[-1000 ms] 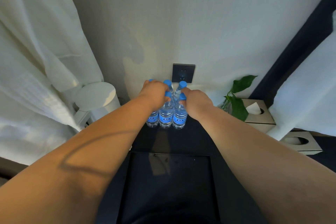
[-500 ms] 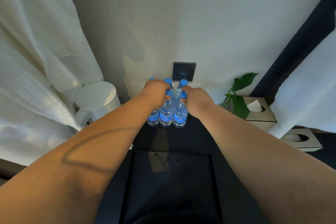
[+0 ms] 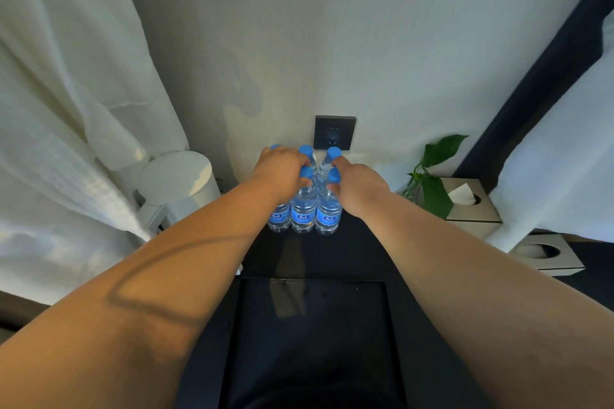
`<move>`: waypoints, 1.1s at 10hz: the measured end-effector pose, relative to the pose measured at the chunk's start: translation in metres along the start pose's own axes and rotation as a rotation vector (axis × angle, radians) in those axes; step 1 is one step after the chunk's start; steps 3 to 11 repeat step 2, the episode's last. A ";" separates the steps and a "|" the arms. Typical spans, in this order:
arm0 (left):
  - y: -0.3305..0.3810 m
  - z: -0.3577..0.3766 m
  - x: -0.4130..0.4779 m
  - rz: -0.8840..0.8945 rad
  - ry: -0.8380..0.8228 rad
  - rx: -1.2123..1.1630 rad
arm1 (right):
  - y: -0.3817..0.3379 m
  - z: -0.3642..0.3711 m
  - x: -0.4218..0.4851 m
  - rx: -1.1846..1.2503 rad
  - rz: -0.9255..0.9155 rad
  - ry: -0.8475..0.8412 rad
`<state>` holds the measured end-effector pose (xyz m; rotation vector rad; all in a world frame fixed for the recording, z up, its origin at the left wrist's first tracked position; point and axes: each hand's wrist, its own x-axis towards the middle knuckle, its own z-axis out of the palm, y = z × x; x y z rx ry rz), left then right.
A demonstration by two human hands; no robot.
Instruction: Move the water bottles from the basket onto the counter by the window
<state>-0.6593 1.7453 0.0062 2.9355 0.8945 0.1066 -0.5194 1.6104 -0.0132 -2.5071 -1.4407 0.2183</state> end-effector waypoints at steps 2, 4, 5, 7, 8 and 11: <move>-0.009 -0.010 -0.020 -0.022 0.048 -0.052 | -0.001 -0.006 -0.010 0.024 0.047 0.005; -0.009 -0.010 -0.020 -0.022 0.048 -0.052 | -0.001 -0.006 -0.010 0.024 0.047 0.005; -0.009 -0.010 -0.020 -0.022 0.048 -0.052 | -0.001 -0.006 -0.010 0.024 0.047 0.005; -0.009 -0.010 -0.020 -0.022 0.048 -0.052 | -0.001 -0.006 -0.010 0.024 0.047 0.005; -0.009 -0.010 -0.020 -0.022 0.048 -0.052 | -0.001 -0.006 -0.010 0.024 0.047 0.005; -0.009 -0.010 -0.020 -0.022 0.048 -0.052 | -0.001 -0.006 -0.010 0.024 0.047 0.005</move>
